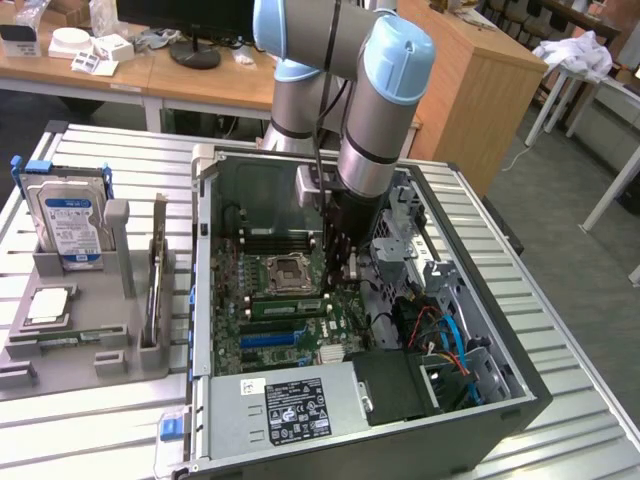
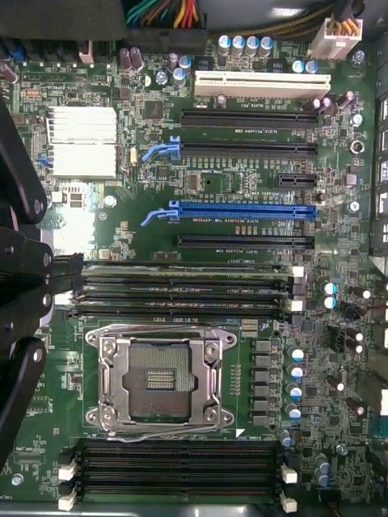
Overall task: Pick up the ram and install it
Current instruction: 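Press down the ram until it locks into place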
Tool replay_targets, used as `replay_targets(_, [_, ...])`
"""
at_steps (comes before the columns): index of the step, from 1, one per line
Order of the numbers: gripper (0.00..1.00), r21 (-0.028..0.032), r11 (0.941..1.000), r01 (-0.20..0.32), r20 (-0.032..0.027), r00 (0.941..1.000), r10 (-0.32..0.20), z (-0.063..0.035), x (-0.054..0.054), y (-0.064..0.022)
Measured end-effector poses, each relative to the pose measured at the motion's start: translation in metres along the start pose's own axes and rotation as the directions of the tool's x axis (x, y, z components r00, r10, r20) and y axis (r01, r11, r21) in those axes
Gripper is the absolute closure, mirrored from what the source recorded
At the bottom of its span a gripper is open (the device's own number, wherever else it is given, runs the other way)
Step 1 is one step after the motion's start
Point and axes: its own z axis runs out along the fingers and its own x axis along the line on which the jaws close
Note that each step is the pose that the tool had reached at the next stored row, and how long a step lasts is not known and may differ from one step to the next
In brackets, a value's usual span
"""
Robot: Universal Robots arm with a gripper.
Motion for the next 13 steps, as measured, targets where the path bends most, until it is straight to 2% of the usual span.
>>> replay_targets(5, [0.89, -0.0004, 1.0000, 0.000, 0.0001, 1.0000, 0.000, 0.0000, 0.0000, -0.0039])
replay_targets(13, [0.89, -0.0004, 1.0000, 0.000, 0.0013, 1.0000, 0.000, 0.0040, 0.0001, -0.0040])
